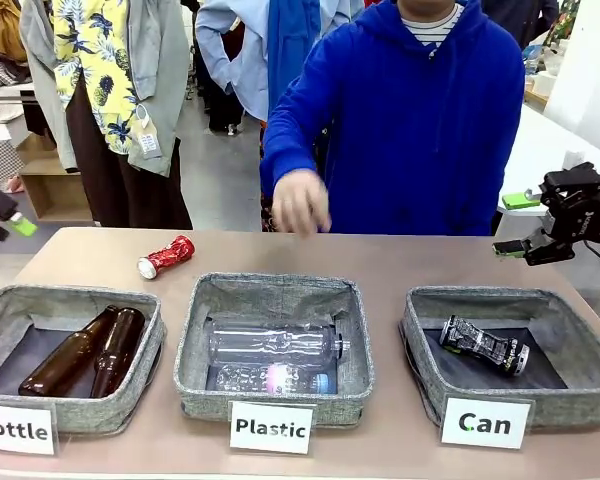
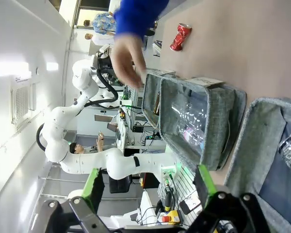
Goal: Sort the can waste into the basket.
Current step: Pick up the can waste from the table and place it in the right Fabric basket.
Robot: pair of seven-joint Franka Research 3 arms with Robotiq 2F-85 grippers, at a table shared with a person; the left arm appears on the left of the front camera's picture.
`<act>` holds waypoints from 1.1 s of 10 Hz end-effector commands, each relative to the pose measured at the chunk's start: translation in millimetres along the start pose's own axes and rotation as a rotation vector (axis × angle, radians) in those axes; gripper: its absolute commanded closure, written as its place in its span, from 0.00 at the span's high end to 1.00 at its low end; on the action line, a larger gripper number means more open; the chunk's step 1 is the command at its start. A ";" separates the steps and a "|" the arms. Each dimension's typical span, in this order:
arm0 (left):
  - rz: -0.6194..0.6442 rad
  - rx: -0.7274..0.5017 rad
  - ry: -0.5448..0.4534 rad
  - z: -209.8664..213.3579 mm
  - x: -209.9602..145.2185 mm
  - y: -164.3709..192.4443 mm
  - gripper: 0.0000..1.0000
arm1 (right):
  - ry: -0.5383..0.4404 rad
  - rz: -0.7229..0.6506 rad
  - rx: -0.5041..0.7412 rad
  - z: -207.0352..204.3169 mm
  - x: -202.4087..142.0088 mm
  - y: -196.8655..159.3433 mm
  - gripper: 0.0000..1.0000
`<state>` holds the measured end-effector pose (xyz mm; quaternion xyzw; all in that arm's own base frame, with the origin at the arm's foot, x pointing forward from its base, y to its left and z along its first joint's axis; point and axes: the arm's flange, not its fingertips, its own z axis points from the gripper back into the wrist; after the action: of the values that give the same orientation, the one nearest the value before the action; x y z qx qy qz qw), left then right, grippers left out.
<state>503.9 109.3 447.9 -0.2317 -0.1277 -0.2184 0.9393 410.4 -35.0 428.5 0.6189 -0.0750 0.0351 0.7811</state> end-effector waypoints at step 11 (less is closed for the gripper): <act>-0.255 0.393 0.238 -183.9 164.2 -93.8 1.00 | 0.009 0.017 0.003 2.1 1.3 1.4 1.00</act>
<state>617.6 -113.6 383.7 -0.0094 -0.0883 -0.3247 0.9416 410.6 -35.2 428.8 0.6187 -0.0753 0.0353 0.7812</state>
